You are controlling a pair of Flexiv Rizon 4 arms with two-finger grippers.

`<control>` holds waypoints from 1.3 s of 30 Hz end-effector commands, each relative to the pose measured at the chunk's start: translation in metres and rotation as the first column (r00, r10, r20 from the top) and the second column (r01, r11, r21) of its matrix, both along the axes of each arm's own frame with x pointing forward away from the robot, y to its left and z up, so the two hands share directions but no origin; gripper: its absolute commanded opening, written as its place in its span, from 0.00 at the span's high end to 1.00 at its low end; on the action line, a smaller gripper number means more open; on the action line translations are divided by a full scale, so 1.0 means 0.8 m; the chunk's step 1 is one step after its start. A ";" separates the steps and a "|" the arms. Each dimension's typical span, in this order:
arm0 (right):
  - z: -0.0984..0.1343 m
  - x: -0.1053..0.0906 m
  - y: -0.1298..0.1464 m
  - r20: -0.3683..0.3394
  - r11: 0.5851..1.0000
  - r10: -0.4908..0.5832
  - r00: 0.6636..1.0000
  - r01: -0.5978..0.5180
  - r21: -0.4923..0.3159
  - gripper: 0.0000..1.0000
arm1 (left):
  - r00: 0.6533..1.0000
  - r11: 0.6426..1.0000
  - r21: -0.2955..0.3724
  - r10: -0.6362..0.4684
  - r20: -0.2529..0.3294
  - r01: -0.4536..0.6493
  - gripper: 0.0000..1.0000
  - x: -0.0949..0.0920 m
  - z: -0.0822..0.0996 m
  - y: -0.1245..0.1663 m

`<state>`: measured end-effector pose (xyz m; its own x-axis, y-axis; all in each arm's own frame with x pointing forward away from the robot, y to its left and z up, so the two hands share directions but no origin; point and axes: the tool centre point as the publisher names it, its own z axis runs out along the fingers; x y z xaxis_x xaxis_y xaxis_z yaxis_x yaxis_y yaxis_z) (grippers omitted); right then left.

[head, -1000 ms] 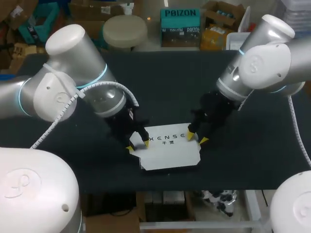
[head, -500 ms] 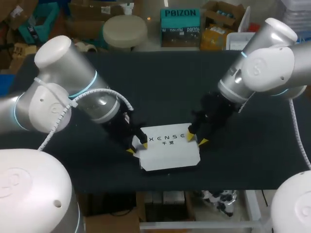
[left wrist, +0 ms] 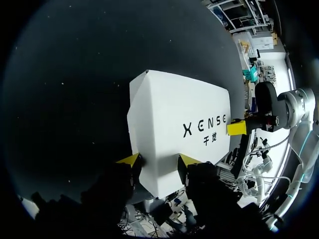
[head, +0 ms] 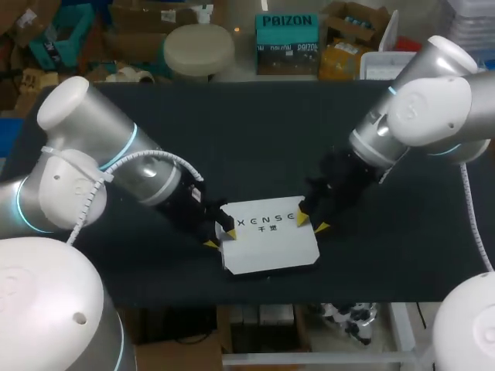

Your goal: Assemble the packaging by folding the flat box into shape, placing the metal phone stand inside, and closing the box properly

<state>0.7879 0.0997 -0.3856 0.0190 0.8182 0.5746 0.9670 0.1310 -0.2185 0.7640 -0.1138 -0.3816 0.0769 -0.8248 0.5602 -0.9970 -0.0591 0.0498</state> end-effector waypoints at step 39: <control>0.013 0.007 0.014 -0.107 0.997 -0.028 0.994 0.036 0.068 0.54 | 0.989 0.984 -0.176 -0.004 -0.148 -0.022 0.52 0.015 0.008 -0.030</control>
